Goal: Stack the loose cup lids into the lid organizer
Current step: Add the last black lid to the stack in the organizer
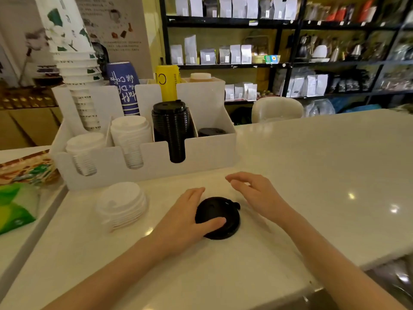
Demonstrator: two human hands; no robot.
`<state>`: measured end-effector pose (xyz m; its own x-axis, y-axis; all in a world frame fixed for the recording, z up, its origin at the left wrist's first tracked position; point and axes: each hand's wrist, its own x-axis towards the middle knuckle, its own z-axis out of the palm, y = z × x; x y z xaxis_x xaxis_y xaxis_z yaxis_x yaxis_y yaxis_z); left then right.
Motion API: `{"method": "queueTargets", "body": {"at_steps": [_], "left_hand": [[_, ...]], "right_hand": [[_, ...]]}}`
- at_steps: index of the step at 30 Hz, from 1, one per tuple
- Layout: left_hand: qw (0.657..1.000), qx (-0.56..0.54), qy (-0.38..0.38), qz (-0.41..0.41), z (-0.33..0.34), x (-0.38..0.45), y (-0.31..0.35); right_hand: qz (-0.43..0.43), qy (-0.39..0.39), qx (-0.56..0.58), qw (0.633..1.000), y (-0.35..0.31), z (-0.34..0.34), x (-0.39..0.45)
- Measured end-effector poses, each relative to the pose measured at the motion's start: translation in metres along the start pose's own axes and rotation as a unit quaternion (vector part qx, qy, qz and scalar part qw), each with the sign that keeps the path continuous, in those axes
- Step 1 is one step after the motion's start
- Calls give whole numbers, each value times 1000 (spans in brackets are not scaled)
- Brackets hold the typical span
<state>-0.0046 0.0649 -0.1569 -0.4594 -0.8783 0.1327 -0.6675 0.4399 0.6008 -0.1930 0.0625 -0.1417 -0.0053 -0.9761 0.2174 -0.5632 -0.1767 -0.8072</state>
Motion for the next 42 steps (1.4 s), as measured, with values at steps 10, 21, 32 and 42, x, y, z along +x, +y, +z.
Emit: {"method": "queueTargets", "body": {"at_steps": [10, 21, 32, 42], "left_hand": [[997, 13, 24, 65, 7, -9, 3], [996, -56, 60, 31, -2, -9, 1], [987, -74, 137, 31, -36, 10, -3], [974, -94, 200, 48, -83, 65, 10]], "right_hand": [[12, 10, 20, 1000, 6, 14, -29], [-1, 6, 17, 1000, -4, 17, -19], [-61, -4, -22, 998, -34, 18, 27], [-128, 45, 0, 991, -67, -8, 91]]}}
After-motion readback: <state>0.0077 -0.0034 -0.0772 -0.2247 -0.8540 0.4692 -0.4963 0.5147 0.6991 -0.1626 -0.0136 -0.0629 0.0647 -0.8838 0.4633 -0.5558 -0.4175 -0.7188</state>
